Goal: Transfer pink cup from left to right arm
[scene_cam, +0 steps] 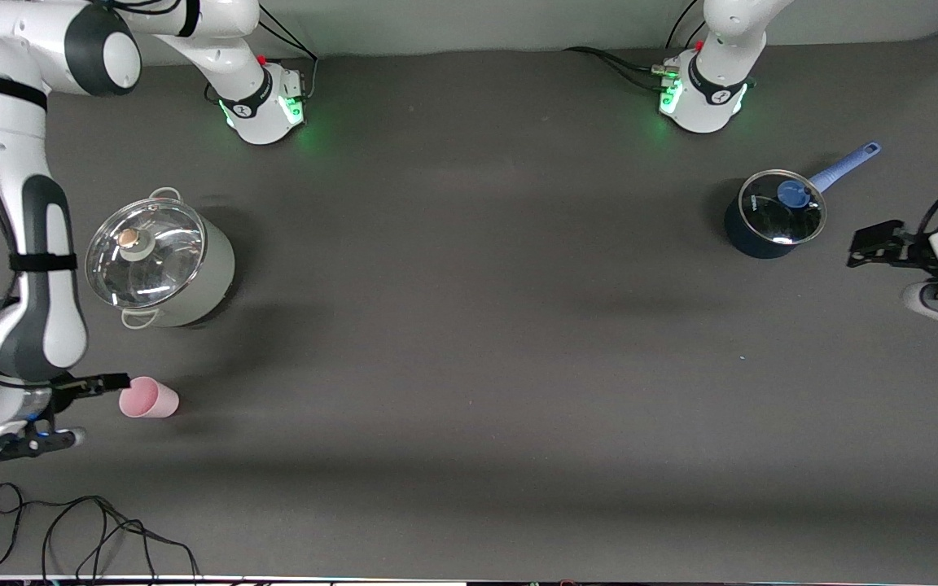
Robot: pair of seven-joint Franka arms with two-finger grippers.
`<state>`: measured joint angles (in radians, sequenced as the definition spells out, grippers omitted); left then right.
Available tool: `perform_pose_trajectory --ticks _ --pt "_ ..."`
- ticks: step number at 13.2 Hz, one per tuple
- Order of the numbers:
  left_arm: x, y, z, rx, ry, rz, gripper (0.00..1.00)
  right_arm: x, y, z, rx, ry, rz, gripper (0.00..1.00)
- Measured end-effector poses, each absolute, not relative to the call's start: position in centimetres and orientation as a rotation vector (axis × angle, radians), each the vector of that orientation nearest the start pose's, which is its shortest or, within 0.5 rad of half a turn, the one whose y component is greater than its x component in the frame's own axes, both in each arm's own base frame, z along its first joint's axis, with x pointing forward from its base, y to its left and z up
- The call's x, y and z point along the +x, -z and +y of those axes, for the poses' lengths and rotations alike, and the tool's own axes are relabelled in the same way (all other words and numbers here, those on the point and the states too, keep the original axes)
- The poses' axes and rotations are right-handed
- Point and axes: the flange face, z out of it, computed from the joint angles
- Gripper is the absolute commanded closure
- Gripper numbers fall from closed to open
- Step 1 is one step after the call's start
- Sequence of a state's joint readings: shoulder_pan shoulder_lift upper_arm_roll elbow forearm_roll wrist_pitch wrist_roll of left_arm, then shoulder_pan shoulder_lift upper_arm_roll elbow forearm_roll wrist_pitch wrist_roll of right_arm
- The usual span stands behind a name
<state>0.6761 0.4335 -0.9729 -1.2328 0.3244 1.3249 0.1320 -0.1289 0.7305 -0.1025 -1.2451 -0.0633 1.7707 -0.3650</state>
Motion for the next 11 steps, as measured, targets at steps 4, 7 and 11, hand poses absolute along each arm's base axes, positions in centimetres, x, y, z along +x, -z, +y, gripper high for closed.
perform_pose_trajectory --ticks 4,7,11 --pt "61.7 -58.4 -5.0 -3.122 -0.288 0.519 0.0 68.2 -41.9 -14.0 -3.167 -0.382 -0.269 0.0" --pt "61.3 -58.2 -7.5 -3.113 -0.296 0.509 0.0 66.1 -49.2 -12.6 -3.169 -0.316 -0.268 0.0" --pt "61.0 -57.9 -9.0 -3.064 -0.328 0.498 0.0 63.2 -54.1 -11.8 -3.142 -0.222 -0.164 0.0"
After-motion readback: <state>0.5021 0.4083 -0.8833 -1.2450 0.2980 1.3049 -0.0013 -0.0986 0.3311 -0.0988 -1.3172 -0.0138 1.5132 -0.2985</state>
